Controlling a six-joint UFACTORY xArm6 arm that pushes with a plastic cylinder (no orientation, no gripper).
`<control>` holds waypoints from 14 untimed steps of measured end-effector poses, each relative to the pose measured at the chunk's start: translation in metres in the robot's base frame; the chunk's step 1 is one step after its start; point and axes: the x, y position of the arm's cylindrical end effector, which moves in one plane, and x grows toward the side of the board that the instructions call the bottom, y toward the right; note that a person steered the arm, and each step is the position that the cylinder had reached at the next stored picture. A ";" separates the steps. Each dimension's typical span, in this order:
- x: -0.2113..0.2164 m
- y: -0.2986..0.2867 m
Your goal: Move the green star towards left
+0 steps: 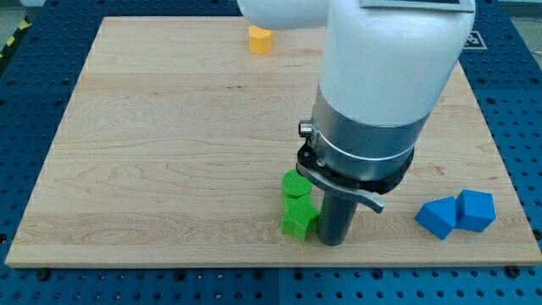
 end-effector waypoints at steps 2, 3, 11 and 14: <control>-0.007 -0.018; -0.007 -0.046; -0.025 -0.072; -0.048 -0.084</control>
